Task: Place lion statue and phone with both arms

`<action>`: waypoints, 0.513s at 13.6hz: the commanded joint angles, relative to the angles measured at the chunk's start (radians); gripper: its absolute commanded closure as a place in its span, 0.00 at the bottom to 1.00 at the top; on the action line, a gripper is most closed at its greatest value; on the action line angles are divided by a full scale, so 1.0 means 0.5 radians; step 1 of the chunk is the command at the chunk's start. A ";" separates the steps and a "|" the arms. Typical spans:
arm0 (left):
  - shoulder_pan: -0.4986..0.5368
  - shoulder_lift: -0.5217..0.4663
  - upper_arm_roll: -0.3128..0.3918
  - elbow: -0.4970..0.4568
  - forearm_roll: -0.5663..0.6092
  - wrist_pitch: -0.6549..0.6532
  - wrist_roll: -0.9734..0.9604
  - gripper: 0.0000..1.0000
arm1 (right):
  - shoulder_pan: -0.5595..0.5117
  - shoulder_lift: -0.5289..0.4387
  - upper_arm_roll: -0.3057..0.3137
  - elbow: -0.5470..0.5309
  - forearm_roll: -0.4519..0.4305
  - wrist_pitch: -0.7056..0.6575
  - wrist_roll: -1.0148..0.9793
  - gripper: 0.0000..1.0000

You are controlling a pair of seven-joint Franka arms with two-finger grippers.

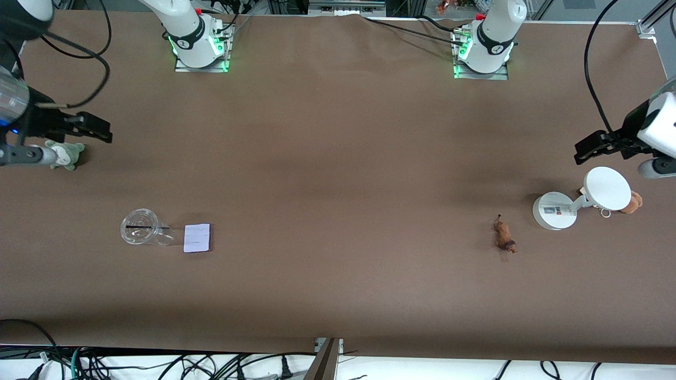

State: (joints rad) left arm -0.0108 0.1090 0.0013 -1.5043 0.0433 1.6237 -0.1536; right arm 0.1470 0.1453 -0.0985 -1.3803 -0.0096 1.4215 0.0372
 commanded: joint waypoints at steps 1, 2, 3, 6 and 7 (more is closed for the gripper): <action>0.003 0.040 -0.006 0.079 -0.004 -0.023 -0.030 0.00 | -0.070 -0.195 0.053 -0.212 -0.042 0.010 -0.007 0.00; 0.000 0.073 -0.006 0.079 -0.001 0.001 -0.033 0.00 | -0.070 -0.208 0.053 -0.255 -0.103 -0.002 -0.016 0.00; 0.000 0.110 -0.006 0.079 -0.001 0.020 -0.039 0.00 | -0.070 -0.199 0.053 -0.249 -0.122 -0.014 -0.016 0.00; -0.009 0.116 -0.006 0.079 0.002 0.078 -0.043 0.00 | -0.085 -0.137 0.047 -0.191 -0.107 -0.011 -0.022 0.00; 0.009 0.116 -0.003 0.079 -0.001 0.103 -0.030 0.00 | -0.088 -0.128 0.047 -0.176 -0.098 -0.011 -0.019 0.00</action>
State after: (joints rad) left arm -0.0119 0.1588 -0.0007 -1.4944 0.0433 1.6646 -0.1629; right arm 0.1278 0.0786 -0.0953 -1.4773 -0.0527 1.4152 0.0345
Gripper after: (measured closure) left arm 0.000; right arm 0.000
